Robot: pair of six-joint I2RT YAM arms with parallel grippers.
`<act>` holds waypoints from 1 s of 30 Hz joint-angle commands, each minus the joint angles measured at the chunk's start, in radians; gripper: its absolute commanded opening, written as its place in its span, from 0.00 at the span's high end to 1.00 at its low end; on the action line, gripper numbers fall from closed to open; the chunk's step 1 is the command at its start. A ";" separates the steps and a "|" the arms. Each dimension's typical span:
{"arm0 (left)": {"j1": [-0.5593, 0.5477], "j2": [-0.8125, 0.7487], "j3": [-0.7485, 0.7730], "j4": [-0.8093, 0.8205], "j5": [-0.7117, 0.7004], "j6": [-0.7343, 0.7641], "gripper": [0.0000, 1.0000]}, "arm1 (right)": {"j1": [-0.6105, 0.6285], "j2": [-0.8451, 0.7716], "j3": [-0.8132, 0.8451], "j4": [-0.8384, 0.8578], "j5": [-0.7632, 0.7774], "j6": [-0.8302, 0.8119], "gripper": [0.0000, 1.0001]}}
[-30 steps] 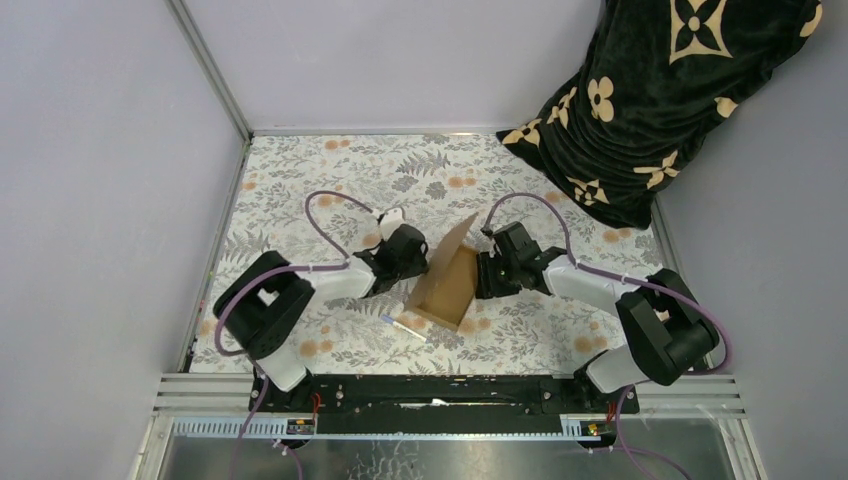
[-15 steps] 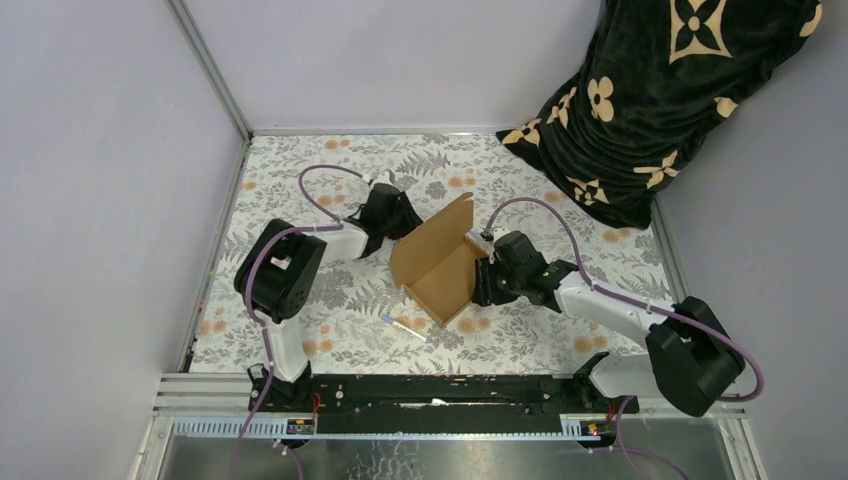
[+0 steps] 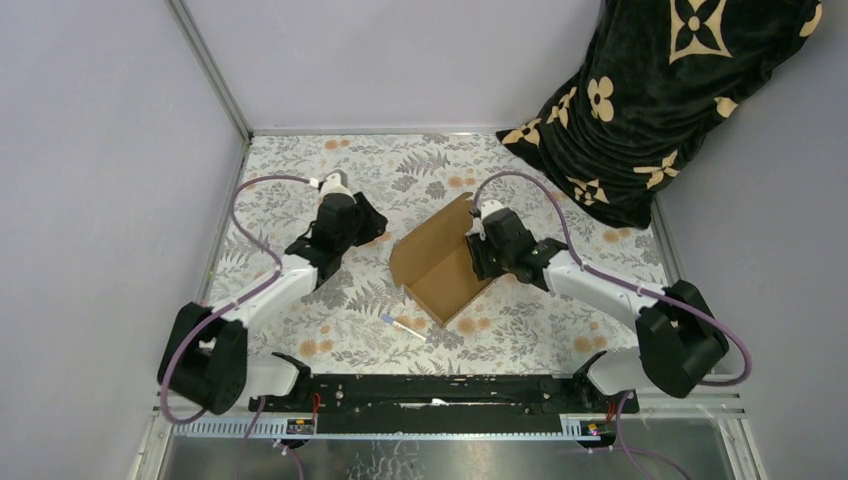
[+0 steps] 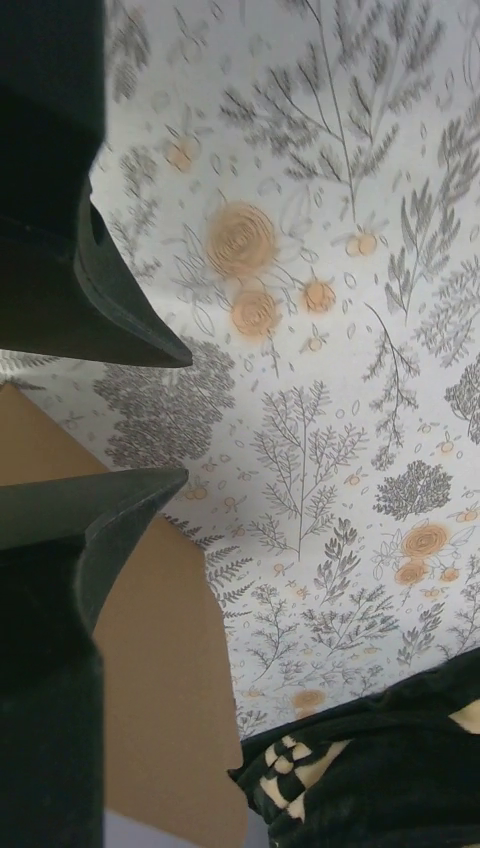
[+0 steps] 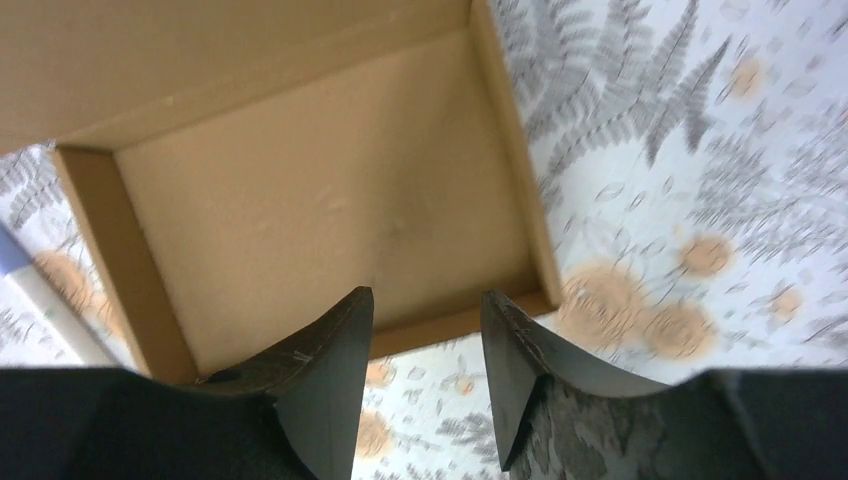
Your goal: Fold the paper box
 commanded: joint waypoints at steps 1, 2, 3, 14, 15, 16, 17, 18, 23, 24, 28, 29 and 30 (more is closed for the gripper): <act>0.008 -0.128 -0.075 -0.098 -0.047 -0.016 0.52 | -0.017 0.079 0.114 0.052 0.079 -0.163 0.49; 0.007 -0.149 -0.084 -0.109 -0.046 -0.016 0.52 | -0.028 0.105 0.136 0.049 0.079 -0.177 0.49; 0.007 -0.165 -0.092 -0.116 -0.044 -0.019 0.51 | -0.036 0.131 0.155 0.048 0.073 -0.190 0.49; 0.007 -0.220 -0.115 -0.138 -0.033 -0.011 0.51 | -0.077 0.346 0.244 0.104 0.064 -0.262 0.53; 0.007 -0.219 -0.113 -0.139 -0.035 -0.009 0.51 | -0.076 0.356 0.246 0.108 0.068 -0.263 0.54; 0.007 -0.220 -0.111 -0.142 -0.037 -0.006 0.51 | -0.077 0.365 0.247 0.111 0.075 -0.262 0.54; 0.007 -0.219 -0.111 -0.142 -0.038 -0.004 0.51 | -0.077 0.372 0.248 0.115 0.086 -0.261 0.55; 0.007 -0.219 -0.112 -0.142 -0.039 -0.003 0.51 | -0.076 0.381 0.250 0.114 0.098 -0.259 0.56; 0.007 -0.213 -0.111 -0.137 -0.041 0.001 0.51 | -0.077 0.397 0.236 0.118 0.187 -0.224 0.63; 0.007 -0.210 -0.109 -0.137 -0.041 0.002 0.51 | -0.076 0.394 0.226 0.128 0.215 -0.210 0.65; 0.008 -0.196 -0.108 -0.127 -0.037 0.001 0.51 | -0.077 0.376 0.188 0.158 0.295 -0.120 0.67; 0.007 -0.194 -0.108 -0.127 -0.035 0.001 0.51 | -0.077 0.375 0.182 0.160 0.307 -0.095 0.67; 0.007 -0.193 -0.109 -0.126 -0.034 0.001 0.51 | -0.077 0.375 0.179 0.161 0.315 -0.074 0.68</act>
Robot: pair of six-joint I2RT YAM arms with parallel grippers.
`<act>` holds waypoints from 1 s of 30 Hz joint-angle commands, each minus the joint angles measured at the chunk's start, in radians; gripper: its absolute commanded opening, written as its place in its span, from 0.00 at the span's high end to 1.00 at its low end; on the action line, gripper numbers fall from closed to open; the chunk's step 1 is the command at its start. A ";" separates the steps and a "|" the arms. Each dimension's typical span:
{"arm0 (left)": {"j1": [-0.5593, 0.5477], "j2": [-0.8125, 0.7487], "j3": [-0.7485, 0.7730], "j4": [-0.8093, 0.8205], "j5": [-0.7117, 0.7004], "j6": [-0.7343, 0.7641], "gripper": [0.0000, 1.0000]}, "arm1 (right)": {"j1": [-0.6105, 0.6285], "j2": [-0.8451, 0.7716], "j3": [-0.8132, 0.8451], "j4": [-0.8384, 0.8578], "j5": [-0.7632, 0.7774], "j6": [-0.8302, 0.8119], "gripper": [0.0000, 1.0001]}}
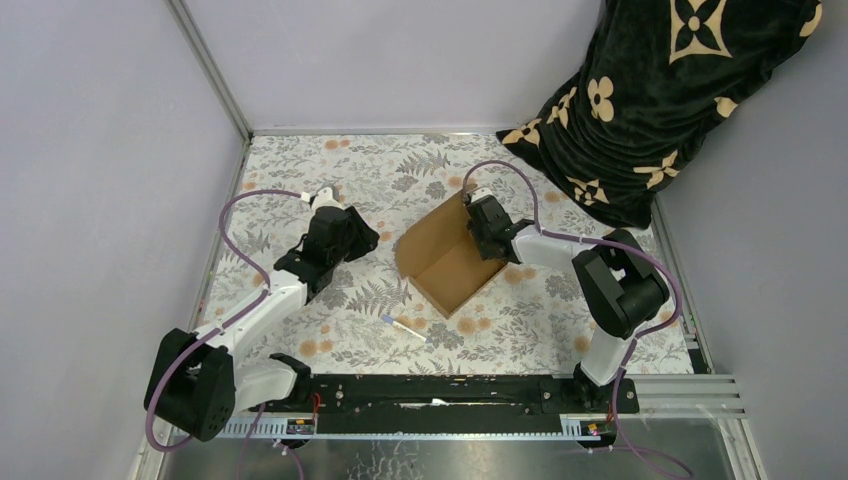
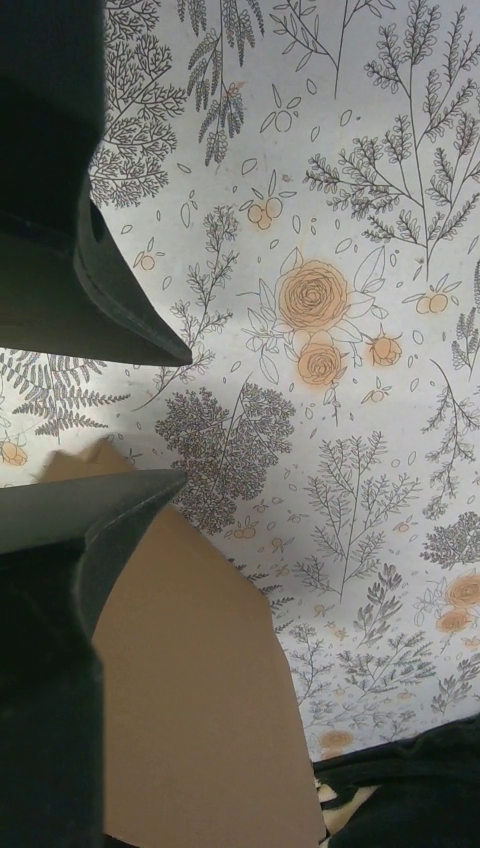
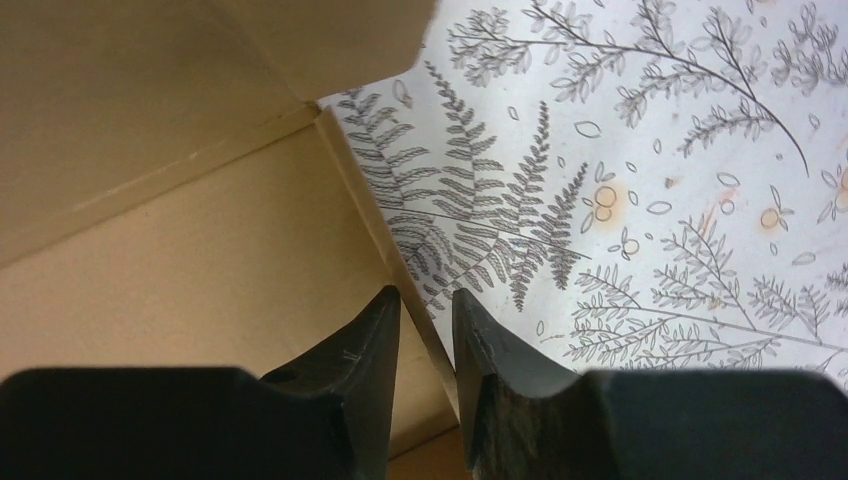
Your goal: Fold the paper box
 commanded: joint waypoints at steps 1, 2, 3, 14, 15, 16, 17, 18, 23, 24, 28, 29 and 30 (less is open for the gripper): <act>0.006 0.009 0.000 0.016 -0.010 0.016 0.51 | -0.002 -0.018 -0.022 0.046 0.116 0.131 0.68; 0.006 0.009 -0.001 0.016 -0.011 0.016 0.51 | -0.002 -0.016 -0.023 0.045 0.122 0.156 0.68; 0.006 0.009 -0.001 0.016 -0.012 0.016 0.51 | -0.001 -0.013 -0.022 0.042 0.123 0.183 0.69; 0.007 -0.004 -0.006 0.003 -0.026 0.018 0.51 | -0.002 0.012 -0.010 0.041 0.074 0.426 0.67; 0.007 -0.005 -0.008 0.004 -0.026 0.016 0.51 | -0.002 0.012 -0.007 0.042 0.068 0.439 0.67; 0.006 -0.003 -0.006 0.003 -0.024 0.015 0.51 | -0.002 0.014 -0.002 0.038 0.064 0.455 0.67; 0.006 -0.002 -0.004 0.003 -0.023 0.013 0.51 | -0.001 0.012 -0.005 0.040 0.061 0.471 0.67; 0.006 -0.002 -0.004 0.001 -0.021 0.012 0.51 | -0.002 0.009 -0.009 0.043 0.061 0.485 0.67; 0.006 -0.005 0.005 -0.008 -0.025 0.010 0.50 | -0.001 -0.051 -0.066 0.078 0.090 0.570 0.64; 0.007 -0.004 0.008 -0.012 -0.026 0.010 0.50 | -0.002 -0.065 -0.072 0.084 0.096 0.583 0.63; 0.007 -0.006 0.030 -0.030 -0.040 0.015 0.48 | 0.009 -0.160 -0.123 0.153 0.129 0.569 0.53; 0.007 -0.008 0.038 -0.037 -0.044 0.018 0.47 | 0.009 -0.192 -0.138 0.167 0.131 0.546 0.50; 0.007 -0.010 0.045 -0.044 -0.047 0.022 0.46 | 0.009 -0.229 -0.156 0.188 0.126 0.515 0.49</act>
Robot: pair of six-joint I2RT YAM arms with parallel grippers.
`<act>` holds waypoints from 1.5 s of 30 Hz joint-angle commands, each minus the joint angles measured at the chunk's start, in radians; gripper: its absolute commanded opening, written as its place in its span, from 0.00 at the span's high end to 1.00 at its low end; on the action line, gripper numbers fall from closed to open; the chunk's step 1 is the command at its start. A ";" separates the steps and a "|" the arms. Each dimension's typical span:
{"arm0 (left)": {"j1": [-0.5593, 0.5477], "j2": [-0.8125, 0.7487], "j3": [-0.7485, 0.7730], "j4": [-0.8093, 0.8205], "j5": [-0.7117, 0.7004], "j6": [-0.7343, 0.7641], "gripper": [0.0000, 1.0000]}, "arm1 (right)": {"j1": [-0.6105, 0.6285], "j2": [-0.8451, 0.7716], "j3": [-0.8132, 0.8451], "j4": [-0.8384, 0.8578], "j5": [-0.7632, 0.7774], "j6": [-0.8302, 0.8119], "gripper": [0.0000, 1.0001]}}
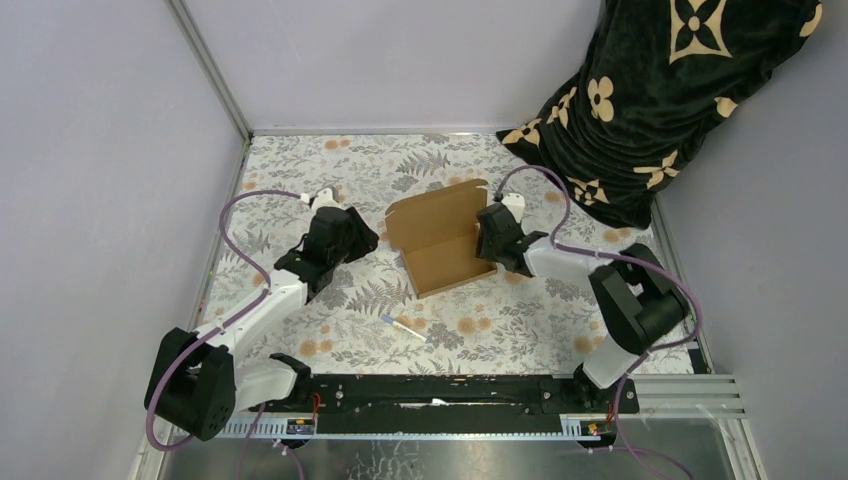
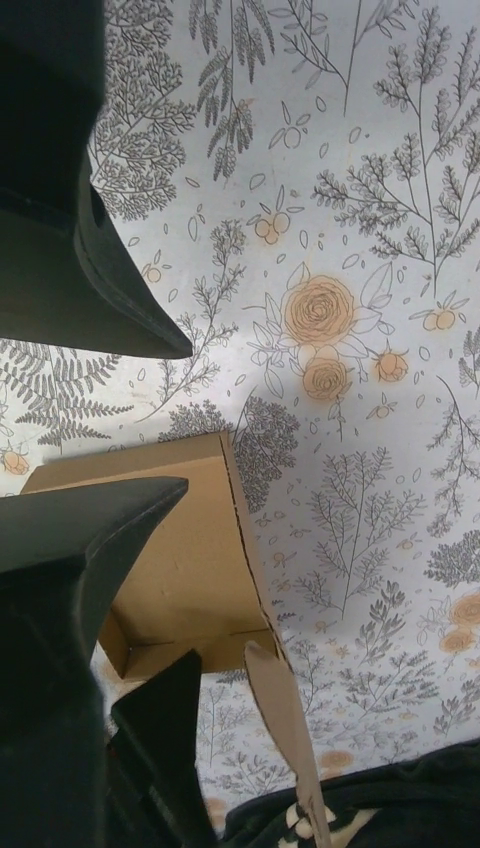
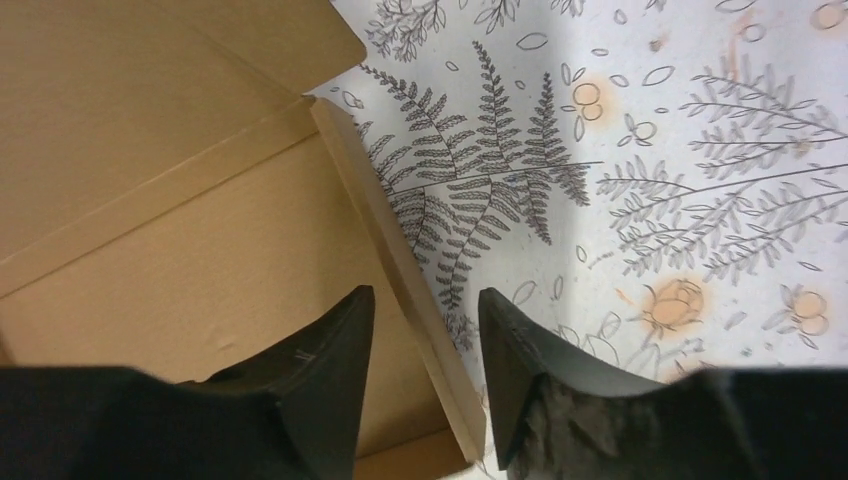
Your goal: Fold the paper box
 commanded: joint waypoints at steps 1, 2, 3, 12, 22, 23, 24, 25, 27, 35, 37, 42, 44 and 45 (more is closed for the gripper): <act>0.007 -0.018 0.051 -0.035 -0.037 0.027 0.45 | 0.008 -0.190 -0.055 0.114 0.047 -0.052 0.46; 0.007 -0.018 0.060 -0.042 -0.037 0.031 0.43 | 0.008 -0.230 -0.065 0.114 0.045 -0.090 0.42; 0.007 -0.020 0.072 -0.051 -0.040 0.036 0.41 | 0.007 -0.265 -0.069 0.106 0.040 -0.114 0.38; 0.007 -0.127 0.132 -0.188 -0.052 0.052 0.02 | 0.061 -0.496 -0.034 -0.084 -0.338 -0.326 0.00; 0.007 -0.269 0.046 -0.270 -0.025 0.029 0.02 | 0.352 -0.401 -0.011 -0.159 -0.306 -0.393 0.00; 0.006 -0.278 0.042 -0.278 -0.027 0.030 0.02 | 0.377 -0.378 -0.011 -0.148 -0.279 -0.395 0.00; 0.006 -0.287 0.037 -0.283 -0.030 0.031 0.02 | 0.399 -0.353 -0.004 -0.143 -0.267 -0.405 0.00; 0.007 -0.294 0.031 -0.287 -0.032 0.032 0.02 | 0.422 -0.324 0.005 -0.140 -0.220 -0.411 0.01; 0.007 -0.306 0.025 -0.295 -0.032 0.034 0.02 | 0.479 -0.283 -0.005 -0.082 -0.174 -0.445 0.08; 0.007 -0.323 0.011 -0.304 -0.050 0.033 0.01 | 0.596 -0.111 -0.027 0.155 -0.136 -0.491 0.28; 0.007 -0.328 0.007 -0.305 -0.053 0.031 0.02 | 0.604 -0.090 -0.035 0.197 -0.157 -0.489 0.30; 0.007 -0.326 -0.009 -0.295 -0.055 0.027 0.02 | 0.623 -0.018 -0.017 0.234 -0.182 -0.488 0.41; 0.007 -0.325 -0.016 -0.293 -0.057 0.025 0.02 | 0.635 0.012 -0.005 0.239 -0.186 -0.491 0.44; 0.007 -0.325 -0.018 -0.290 -0.058 0.024 0.01 | 0.640 0.026 0.001 0.243 -0.187 -0.491 0.46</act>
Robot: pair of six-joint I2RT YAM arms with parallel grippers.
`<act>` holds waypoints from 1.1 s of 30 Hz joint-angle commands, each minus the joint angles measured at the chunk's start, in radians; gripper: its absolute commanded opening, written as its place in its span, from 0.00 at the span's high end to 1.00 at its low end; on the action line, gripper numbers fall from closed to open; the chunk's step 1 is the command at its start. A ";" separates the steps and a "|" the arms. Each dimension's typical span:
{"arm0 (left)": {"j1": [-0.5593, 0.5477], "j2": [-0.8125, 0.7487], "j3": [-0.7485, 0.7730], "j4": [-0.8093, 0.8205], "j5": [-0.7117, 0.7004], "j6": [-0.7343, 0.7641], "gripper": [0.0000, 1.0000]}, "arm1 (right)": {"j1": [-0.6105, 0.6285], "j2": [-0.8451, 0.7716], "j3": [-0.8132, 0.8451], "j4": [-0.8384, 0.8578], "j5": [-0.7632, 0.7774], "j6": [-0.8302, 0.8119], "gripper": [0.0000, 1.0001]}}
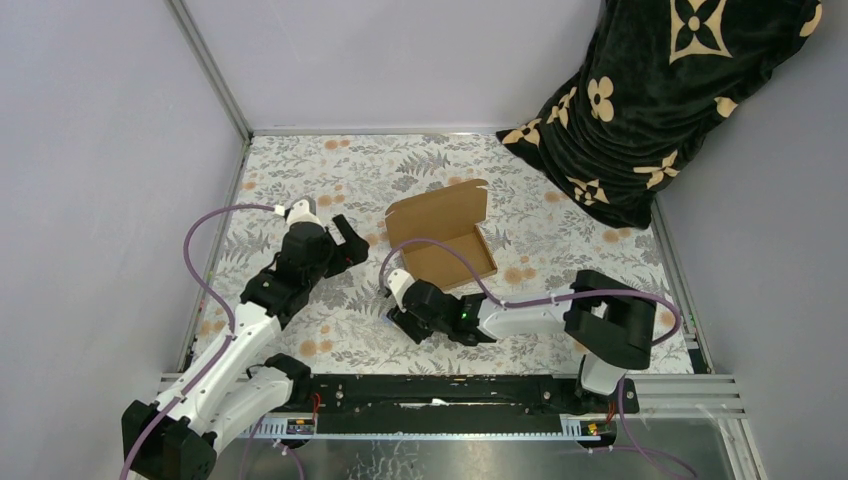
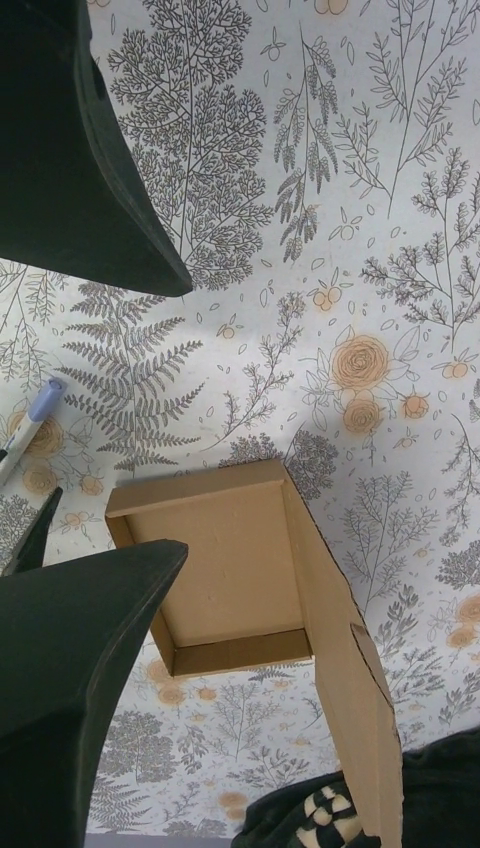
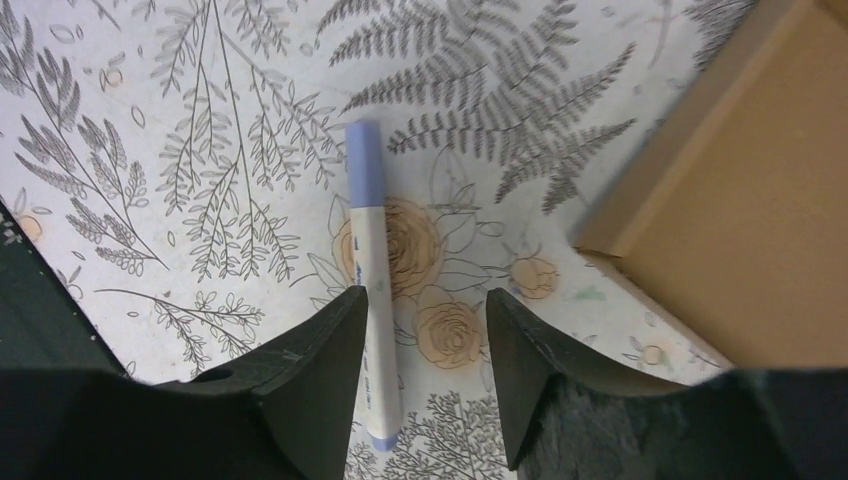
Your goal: Fold the paper box
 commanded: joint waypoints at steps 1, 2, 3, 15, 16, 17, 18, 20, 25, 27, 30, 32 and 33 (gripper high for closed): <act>0.004 -0.010 -0.021 0.011 -0.017 -0.009 0.01 | 0.033 0.055 0.043 0.075 -0.011 -0.014 0.47; 0.004 -0.009 -0.023 0.012 -0.018 -0.008 0.02 | 0.038 0.062 0.043 0.082 -0.017 -0.012 0.47; 0.004 -0.009 -0.024 0.012 -0.020 -0.008 0.02 | 0.043 0.068 0.042 0.088 -0.018 -0.008 0.47; 0.004 -0.012 -0.036 0.014 -0.029 -0.011 0.02 | 0.070 0.120 0.040 0.085 0.018 0.018 0.75; 0.004 -0.011 -0.038 0.013 -0.030 -0.012 0.02 | 0.070 0.111 0.036 0.082 0.021 0.019 0.77; 0.004 -0.012 -0.037 0.014 -0.030 -0.012 0.02 | 0.070 0.097 0.032 0.077 0.027 0.022 0.78; 0.004 -0.010 -0.038 0.015 -0.031 -0.012 0.02 | 0.070 0.078 0.028 0.072 0.033 0.022 0.79; 0.004 -0.008 -0.038 0.016 -0.029 -0.013 0.02 | 0.071 0.038 0.025 0.056 0.045 0.015 0.80; 0.004 -0.015 -0.035 0.014 -0.034 -0.014 0.02 | 0.070 -0.078 0.061 -0.028 0.069 -0.018 0.82; 0.004 -0.020 -0.030 0.009 -0.037 -0.012 0.02 | 0.071 -0.123 0.079 -0.056 0.086 -0.045 0.82; 0.004 -0.022 -0.025 0.007 -0.036 -0.012 0.02 | 0.055 -0.160 0.119 -0.115 0.140 -0.116 0.81; 0.004 -0.022 -0.023 0.007 -0.032 -0.014 0.02 | 0.016 -0.168 0.145 -0.143 0.136 -0.146 0.82; 0.004 -0.022 -0.023 0.009 -0.030 -0.014 0.02 | -0.012 -0.172 0.150 -0.147 0.123 -0.155 0.82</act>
